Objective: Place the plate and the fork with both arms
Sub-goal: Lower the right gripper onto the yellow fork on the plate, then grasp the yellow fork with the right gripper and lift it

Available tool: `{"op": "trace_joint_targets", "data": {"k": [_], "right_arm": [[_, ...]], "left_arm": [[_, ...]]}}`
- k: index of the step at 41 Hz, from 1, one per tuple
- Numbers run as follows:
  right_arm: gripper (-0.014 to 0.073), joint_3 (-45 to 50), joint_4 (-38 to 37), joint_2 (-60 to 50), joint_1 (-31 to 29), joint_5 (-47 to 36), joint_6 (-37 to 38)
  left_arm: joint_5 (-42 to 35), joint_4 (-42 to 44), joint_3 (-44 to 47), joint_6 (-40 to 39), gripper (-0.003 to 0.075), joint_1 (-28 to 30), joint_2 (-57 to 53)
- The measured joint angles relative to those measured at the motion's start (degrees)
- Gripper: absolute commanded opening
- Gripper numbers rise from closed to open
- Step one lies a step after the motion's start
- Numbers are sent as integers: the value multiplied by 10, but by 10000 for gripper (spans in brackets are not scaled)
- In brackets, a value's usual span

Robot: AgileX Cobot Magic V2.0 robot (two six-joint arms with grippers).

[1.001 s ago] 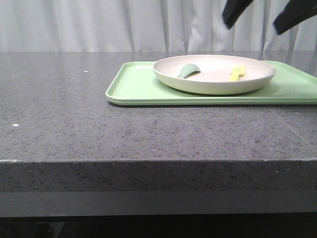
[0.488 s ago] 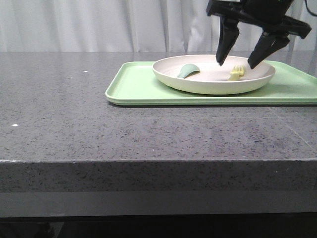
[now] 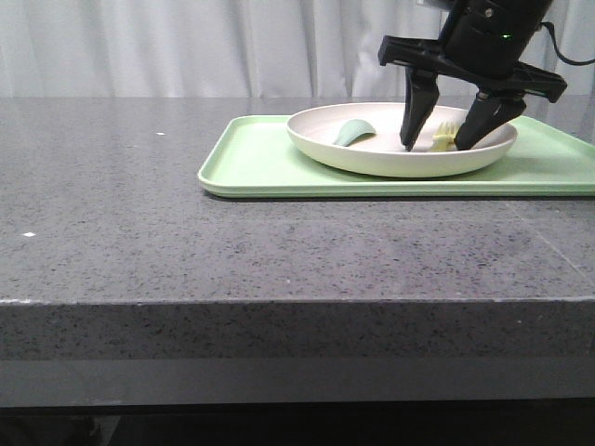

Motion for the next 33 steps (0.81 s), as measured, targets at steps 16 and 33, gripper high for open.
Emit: {"op": "trace_joint_targets", "data": {"k": [16, 33], "right_arm": [[-7, -7, 0, 2, 0, 3, 0], [-7, -45, -43, -55, -43, 25, 0]], "left_arm": [[0, 0, 0, 0, -18, 0, 0], [0, 0, 0, 0, -18, 0, 0]]}}
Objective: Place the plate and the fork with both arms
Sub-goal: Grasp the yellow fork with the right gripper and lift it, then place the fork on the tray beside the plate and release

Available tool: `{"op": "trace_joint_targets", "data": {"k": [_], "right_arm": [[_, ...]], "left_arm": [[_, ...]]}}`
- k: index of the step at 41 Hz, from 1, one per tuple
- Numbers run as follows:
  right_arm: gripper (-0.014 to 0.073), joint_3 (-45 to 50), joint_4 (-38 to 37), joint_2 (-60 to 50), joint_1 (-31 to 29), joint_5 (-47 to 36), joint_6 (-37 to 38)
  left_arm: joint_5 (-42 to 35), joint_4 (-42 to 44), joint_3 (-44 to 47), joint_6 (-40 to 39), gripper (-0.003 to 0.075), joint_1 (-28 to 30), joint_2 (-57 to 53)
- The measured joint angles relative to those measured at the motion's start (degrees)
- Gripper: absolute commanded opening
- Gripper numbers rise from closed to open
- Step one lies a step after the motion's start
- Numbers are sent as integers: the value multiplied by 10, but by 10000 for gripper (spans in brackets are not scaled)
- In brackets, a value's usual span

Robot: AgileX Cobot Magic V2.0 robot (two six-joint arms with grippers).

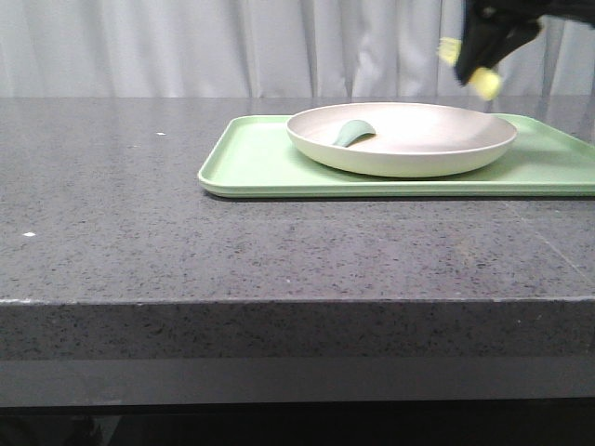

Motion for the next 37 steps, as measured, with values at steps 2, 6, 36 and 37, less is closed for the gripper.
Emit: {"op": "trace_joint_targets", "data": {"k": [2, 6, 36, 37], "right_arm": [[-7, 0, -12, -2, -14, 7, 0], [-7, 0, -30, -2, -44, 22, 0], [362, 28, -41, 53, -74, 46, -24], [363, 28, -41, 50, -74, 47, -24]], "left_arm": [[0, 0, 0, 0, -18, 0, 0], [0, 0, 0, 0, -18, 0, 0], [0, 0, 0, 0, -18, 0, 0], [0, 0, 0, 0, -18, 0, 0]]}}
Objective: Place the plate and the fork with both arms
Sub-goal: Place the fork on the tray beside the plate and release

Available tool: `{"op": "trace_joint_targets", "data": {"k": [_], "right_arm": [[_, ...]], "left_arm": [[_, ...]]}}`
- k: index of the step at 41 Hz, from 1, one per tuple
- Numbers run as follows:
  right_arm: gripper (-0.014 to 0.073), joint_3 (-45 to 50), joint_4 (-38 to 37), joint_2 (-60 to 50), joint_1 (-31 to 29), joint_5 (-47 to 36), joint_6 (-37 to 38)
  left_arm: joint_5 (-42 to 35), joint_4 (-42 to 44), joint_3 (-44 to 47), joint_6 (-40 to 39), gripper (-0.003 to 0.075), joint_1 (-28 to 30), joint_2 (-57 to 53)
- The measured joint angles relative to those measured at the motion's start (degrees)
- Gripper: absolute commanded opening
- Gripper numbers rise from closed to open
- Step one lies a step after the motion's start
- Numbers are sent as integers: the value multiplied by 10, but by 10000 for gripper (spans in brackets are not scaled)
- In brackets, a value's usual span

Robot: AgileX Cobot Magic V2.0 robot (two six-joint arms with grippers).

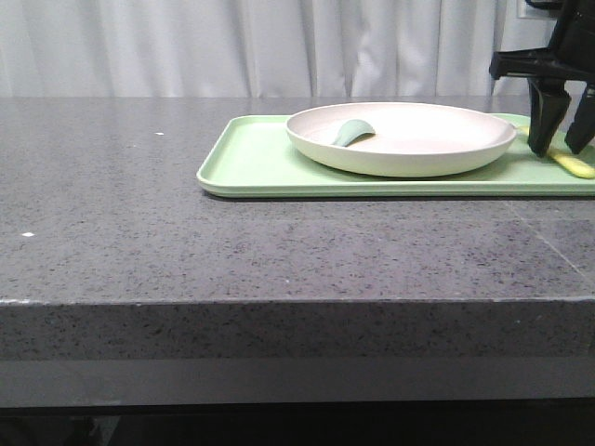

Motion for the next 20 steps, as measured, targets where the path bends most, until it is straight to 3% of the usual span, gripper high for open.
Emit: {"op": "trace_joint_targets", "data": {"k": [9, 20], "right_arm": [[322, 0, 0, -83, 0, 1, -4], [-60, 18, 0, -181, 0, 23, -18]], "left_arm": [[0, 0, 0, 0, -18, 0, 0], [0, 0, 0, 0, -18, 0, 0]]}}
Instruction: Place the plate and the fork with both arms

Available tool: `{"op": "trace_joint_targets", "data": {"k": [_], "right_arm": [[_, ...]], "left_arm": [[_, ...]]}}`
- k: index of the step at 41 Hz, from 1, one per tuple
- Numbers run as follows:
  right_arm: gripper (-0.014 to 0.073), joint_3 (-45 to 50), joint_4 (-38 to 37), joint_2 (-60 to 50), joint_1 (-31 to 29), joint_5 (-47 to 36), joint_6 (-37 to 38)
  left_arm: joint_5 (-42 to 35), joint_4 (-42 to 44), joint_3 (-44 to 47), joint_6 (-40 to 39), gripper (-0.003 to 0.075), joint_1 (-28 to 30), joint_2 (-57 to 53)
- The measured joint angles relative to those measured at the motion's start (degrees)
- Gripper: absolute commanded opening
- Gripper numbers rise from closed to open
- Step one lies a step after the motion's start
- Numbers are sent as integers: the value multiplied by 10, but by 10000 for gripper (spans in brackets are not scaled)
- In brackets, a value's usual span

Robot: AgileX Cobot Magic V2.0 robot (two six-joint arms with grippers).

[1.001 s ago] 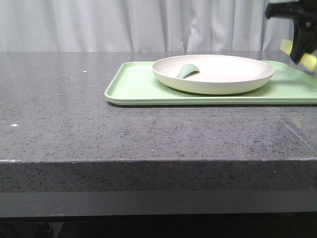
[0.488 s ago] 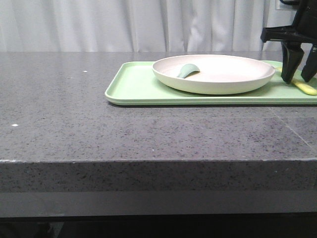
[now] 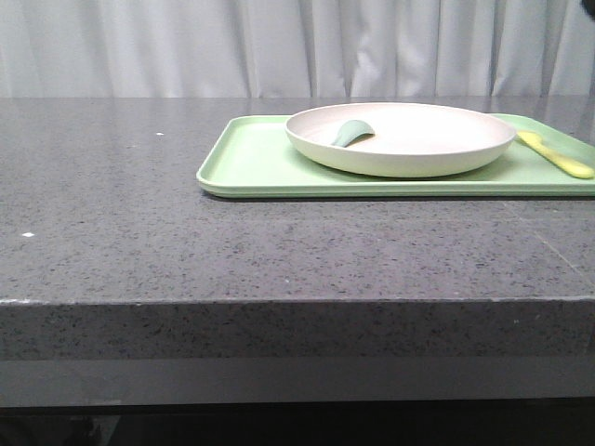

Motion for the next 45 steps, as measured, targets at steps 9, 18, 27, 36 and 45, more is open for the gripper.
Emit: {"op": "trace_joint_targets", "data": {"k": [9, 18, 27, 36, 45], "right_arm": [[-67, 141, 0, -125, 0, -41, -11], [-67, 343, 0, -298, 0, -153, -15], [-67, 521, 0, -502, 0, -294, -18], [-67, 642, 0, -685, 0, -347, -19], [-67, 688, 0, -781, 0, -353, -24]], "left_arm": [[0, 0, 0, 0, -18, 0, 0], [0, 0, 0, 0, -18, 0, 0], [0, 0, 0, 0, -18, 0, 0], [0, 0, 0, 0, -18, 0, 0], [0, 0, 0, 0, -18, 0, 0]]}}
